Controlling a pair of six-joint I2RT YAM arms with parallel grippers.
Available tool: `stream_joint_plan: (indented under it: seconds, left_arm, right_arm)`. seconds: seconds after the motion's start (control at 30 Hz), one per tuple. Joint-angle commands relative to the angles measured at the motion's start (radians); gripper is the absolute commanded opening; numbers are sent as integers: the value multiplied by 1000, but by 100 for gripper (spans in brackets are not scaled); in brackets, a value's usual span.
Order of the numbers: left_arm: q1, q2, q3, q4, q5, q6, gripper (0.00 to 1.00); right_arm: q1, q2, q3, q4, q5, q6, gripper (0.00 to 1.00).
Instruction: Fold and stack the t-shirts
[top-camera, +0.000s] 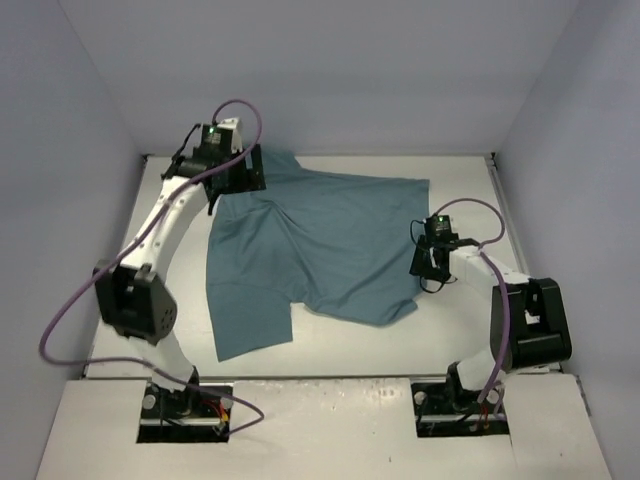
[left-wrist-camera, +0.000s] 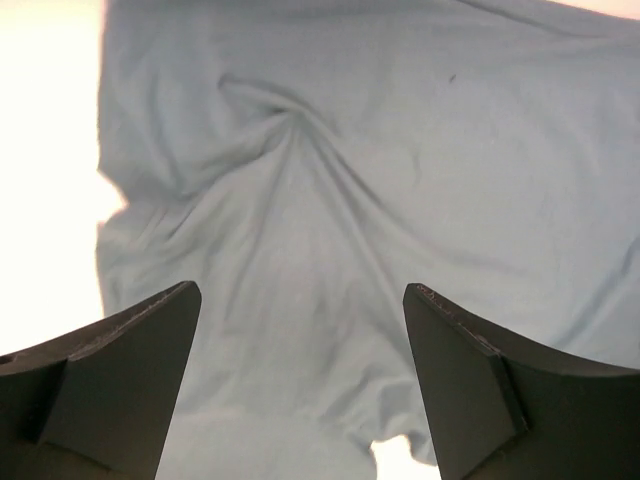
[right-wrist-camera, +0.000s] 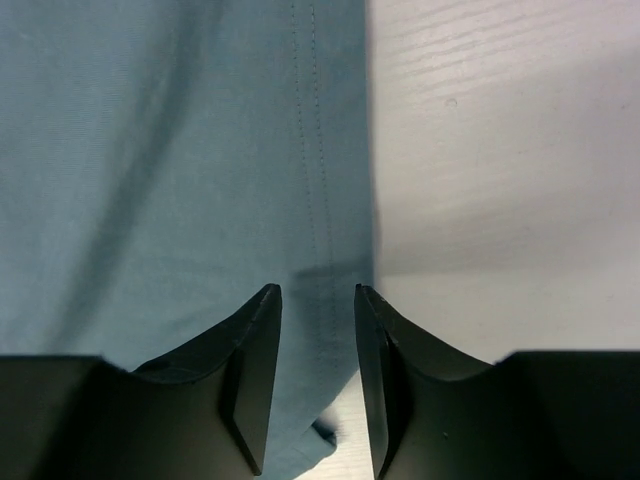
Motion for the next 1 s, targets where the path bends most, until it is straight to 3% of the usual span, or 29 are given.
stream_joint_plan:
  seconds: [0.0, 0.17, 0.47, 0.7, 0.97]
  left_arm:
    - [5, -27, -218, 2, -49, 22, 81]
    - [8, -23, -329, 58, -63, 25, 81]
    - [18, 141, -312, 66, -40, -10, 81]
    - [20, 259, -232, 65, -33, -48, 81]
    - [28, 400, -32, 60, 3, -73, 81]
  right_arm:
    - [29, 69, 87, 23, 24, -70, 31]
    - [90, 90, 128, 40, 32, -113, 30]
    - [33, 226, 148, 47, 75, -90, 31]
    - [-97, 352, 285, 44, 134, -87, 30]
    - [-141, 466, 511, 41, 164, -84, 30]
